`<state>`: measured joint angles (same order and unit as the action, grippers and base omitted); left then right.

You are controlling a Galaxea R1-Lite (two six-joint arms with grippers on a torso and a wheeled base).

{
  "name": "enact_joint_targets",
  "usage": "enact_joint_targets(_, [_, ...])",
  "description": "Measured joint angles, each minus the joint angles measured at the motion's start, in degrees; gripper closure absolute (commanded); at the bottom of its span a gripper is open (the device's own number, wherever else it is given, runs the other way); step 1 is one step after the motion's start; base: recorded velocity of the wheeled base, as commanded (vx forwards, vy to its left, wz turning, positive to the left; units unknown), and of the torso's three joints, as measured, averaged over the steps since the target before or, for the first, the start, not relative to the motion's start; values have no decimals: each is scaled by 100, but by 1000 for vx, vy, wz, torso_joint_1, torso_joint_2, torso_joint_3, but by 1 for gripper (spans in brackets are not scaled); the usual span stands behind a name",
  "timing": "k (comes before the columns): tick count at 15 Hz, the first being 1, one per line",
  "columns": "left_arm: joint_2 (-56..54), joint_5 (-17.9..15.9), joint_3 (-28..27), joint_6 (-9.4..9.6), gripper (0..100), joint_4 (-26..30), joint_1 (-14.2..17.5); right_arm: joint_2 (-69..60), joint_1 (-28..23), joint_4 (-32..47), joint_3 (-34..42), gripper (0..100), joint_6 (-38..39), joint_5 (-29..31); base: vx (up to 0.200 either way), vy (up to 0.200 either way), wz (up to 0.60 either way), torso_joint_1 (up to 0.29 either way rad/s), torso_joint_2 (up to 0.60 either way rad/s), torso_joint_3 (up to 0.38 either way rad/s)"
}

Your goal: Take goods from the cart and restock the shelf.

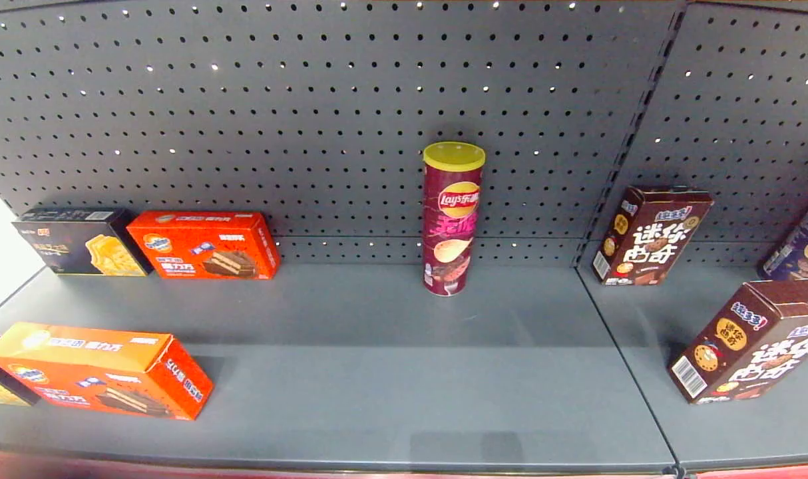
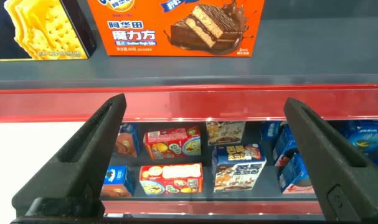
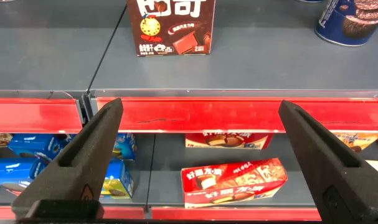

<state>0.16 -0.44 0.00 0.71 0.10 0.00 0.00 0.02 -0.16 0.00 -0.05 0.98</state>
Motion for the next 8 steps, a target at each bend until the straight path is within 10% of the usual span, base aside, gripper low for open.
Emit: enact_joint_targets(8, [0,0,0,-9,0,0,0,2,0,2,0,0,2,4,0,0,150,-1,1,2])
